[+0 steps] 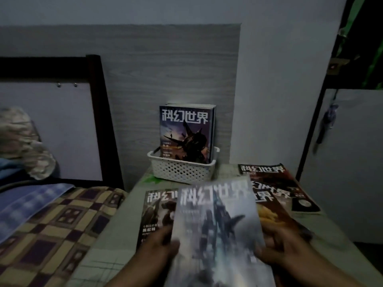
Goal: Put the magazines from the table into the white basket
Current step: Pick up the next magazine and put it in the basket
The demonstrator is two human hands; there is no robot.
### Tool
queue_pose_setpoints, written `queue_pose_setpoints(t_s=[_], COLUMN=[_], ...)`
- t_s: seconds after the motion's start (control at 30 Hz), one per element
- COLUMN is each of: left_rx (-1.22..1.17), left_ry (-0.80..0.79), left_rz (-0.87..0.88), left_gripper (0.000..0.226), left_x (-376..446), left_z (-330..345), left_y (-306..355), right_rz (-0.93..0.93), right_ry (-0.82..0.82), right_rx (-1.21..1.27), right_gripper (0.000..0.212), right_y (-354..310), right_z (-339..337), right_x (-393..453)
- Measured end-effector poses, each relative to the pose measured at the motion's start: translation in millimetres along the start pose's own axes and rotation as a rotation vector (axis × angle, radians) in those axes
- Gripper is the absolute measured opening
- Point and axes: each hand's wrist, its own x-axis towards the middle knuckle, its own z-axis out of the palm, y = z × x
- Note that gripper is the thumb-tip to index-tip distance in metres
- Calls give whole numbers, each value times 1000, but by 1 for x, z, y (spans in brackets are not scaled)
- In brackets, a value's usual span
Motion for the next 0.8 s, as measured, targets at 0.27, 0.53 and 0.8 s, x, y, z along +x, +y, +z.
queue_pose_setpoints(t_s=[0.27, 0.53, 0.8], left_rx=[-163, -6, 164], left_ry=[361, 580, 725], left_rz=[304, 441, 219], left_gripper=[29, 16, 21], left_x=[68, 217, 292], left_z=[-53, -95, -68], left_y=[69, 147, 67], right_rz=[-248, -380, -281], right_ry=[456, 553, 719], right_rx=[89, -148, -633], right_gripper=[33, 28, 18], right_y=[-72, -135, -38], right_z=[10, -12, -9], right_x=[91, 243, 296])
